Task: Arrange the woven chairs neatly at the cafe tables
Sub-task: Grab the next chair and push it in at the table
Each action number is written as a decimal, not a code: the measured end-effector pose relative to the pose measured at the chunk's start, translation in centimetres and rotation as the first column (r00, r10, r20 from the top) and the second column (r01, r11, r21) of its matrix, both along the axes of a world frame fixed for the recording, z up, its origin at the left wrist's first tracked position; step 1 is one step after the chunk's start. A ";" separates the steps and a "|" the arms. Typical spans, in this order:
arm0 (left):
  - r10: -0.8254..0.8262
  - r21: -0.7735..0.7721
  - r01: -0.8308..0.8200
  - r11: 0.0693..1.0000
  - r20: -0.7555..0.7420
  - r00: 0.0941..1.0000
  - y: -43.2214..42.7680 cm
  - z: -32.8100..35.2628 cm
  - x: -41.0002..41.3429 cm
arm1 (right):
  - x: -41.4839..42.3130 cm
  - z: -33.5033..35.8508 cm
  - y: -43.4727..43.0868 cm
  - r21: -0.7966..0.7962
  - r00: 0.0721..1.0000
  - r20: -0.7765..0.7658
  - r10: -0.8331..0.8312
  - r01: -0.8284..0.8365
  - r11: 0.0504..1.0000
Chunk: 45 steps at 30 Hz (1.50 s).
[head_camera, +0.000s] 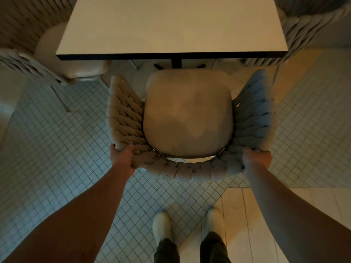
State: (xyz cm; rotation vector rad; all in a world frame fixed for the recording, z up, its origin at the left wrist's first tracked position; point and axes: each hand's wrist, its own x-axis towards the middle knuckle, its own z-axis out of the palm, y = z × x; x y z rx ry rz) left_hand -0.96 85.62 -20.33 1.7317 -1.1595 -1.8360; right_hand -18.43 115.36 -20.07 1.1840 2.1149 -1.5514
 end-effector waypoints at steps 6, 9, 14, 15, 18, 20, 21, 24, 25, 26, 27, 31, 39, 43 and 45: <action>0.003 -0.017 -0.002 1.000 0.030 1.000 0.9 -0.2 -0.7 | -1.3 -0.9 0.9 0.020 0.999 -0.009 0.035 -0.035 0.999; 0.024 -0.026 -0.023 0.999 0.055 0.998 0.6 -0.3 -0.4 | -1.2 -1.5 1.3 -0.010 1.000 -0.016 -0.003 0.003 1.000; 0.007 -0.051 -0.005 0.999 0.044 0.999 1.0 -0.1 -1.5 | -2.7 -2.0 1.8 -0.038 0.999 -0.010 -0.043 0.042 0.998; 0.003 -0.059 0.000 0.998 0.044 0.999 1.0 0.0 -1.7 | -3.0 -1.8 1.9 -0.037 0.999 -0.011 -0.046 0.046 0.998; -0.008 -0.072 0.010 0.997 0.032 0.999 0.7 0.0 -2.2 | -3.4 -1.8 1.8 -0.040 0.999 0.009 -0.052 0.052 0.998; -0.020 -0.071 0.022 0.997 0.030 0.999 0.6 -0.2 -2.1 | -3.1 -2.0 1.7 -0.016 0.999 0.005 -0.042 0.042 0.999; -0.023 -0.078 0.026 0.997 0.043 0.999 0.7 -0.2 -1.8 | -2.8 -2.0 1.7 0.034 1.000 -0.011 -0.011 0.012 0.999; -0.098 -0.204 0.142 0.969 0.211 0.973 1.0 0.2 -1.4 | -1.6 -1.4 1.6 0.254 0.956 -0.160 0.245 -0.200 0.946; -0.170 -0.302 0.278 0.912 0.339 0.925 1.0 0.3 -1.3 | -1.1 -1.2 1.7 0.326 0.908 -0.226 0.354 -0.272 0.905; -0.249 -0.388 0.454 0.802 0.474 0.845 1.1 0.3 -1.1 | -0.7 -1.0 1.7 0.406 0.844 -0.264 0.468 -0.343 0.847; -0.324 -0.432 0.643 0.633 0.607 0.726 1.4 0.2 -0.7 | -0.2 -1.1 1.9 0.516 0.767 -0.256 0.589 -0.407 0.754; -0.328 -0.308 0.944 -0.115 0.909 0.257 1.1 -1.0 2.1 | 0.7 -2.0 2.7 0.883 0.363 -0.095 0.927 -0.399 0.246; -0.318 -0.185 0.835 -0.518 0.948 0.012 1.2 0.5 1.9 | 2.5 -1.0 1.2 0.823 -0.136 0.256 0.957 -0.488 -0.290; -0.307 -0.067 0.875 -0.479 0.947 -0.096 2.3 1.2 1.1 | 1.6 -1.0 1.8 0.870 -0.184 0.221 0.958 -0.406 -0.279; -0.276 -0.028 0.876 -0.481 0.954 -0.121 2.3 1.3 0.7 | 1.1 -1.2 1.9 0.891 -0.202 0.180 0.963 -0.381 -0.246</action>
